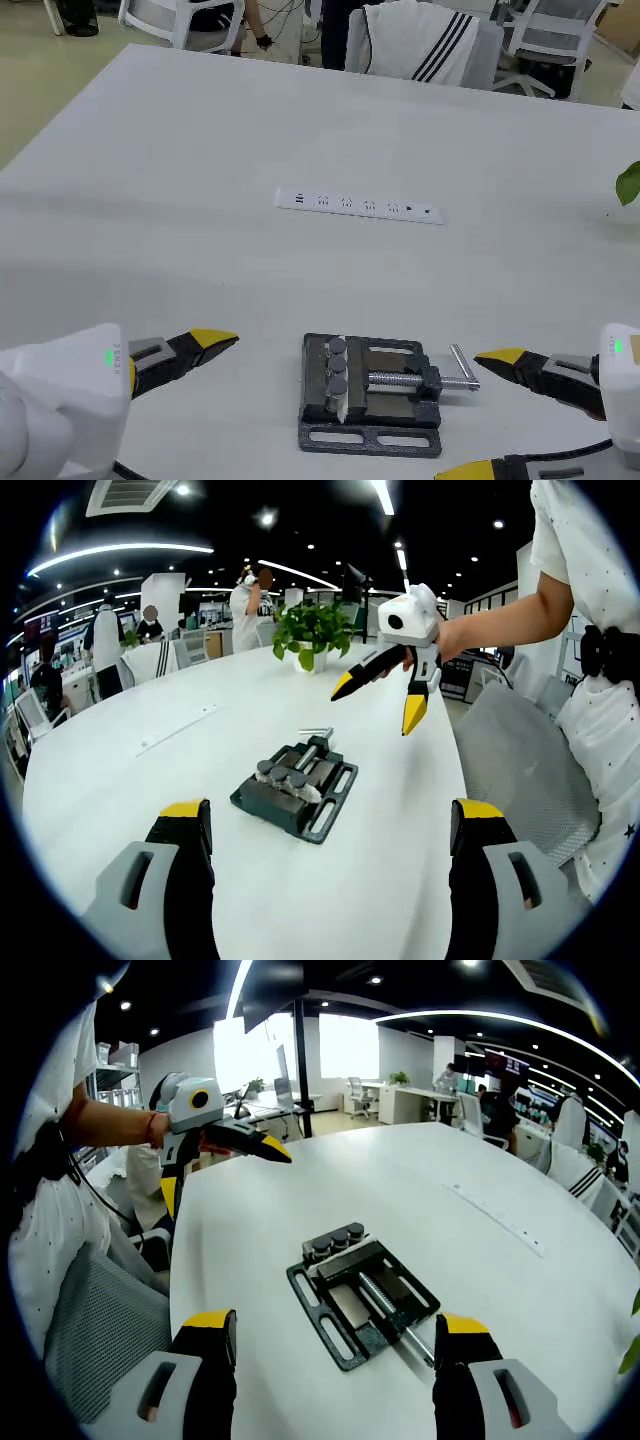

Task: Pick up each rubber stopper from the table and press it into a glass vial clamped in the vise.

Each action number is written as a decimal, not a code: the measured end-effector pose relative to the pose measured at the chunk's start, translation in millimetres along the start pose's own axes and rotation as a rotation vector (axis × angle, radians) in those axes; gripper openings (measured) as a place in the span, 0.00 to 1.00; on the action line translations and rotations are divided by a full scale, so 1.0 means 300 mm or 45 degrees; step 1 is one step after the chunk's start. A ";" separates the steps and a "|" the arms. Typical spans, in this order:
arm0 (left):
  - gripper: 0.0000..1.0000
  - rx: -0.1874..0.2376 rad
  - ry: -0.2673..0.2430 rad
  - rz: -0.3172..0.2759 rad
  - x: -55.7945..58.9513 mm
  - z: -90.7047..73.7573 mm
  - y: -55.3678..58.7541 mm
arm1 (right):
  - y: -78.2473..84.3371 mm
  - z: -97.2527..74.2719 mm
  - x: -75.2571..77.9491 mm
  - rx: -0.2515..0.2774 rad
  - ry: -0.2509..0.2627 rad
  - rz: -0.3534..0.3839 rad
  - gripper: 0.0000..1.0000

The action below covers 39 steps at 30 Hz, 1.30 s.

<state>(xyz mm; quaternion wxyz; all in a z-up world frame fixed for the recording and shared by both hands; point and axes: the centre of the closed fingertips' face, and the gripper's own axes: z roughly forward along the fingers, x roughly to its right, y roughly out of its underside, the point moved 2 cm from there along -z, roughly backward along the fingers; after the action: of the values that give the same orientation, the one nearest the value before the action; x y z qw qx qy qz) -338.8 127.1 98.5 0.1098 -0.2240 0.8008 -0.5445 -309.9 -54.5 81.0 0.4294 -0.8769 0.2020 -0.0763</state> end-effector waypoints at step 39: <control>0.99 -0.080 0.013 0.022 0.021 0.075 0.010 | 0.054 -0.097 0.054 0.133 0.055 0.040 0.85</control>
<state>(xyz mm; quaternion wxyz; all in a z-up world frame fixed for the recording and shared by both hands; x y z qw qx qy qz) -335.5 106.4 87.4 0.1034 -0.2177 0.8200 -0.5192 -308.7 -91.1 85.8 0.4714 -0.8482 0.2205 -0.0990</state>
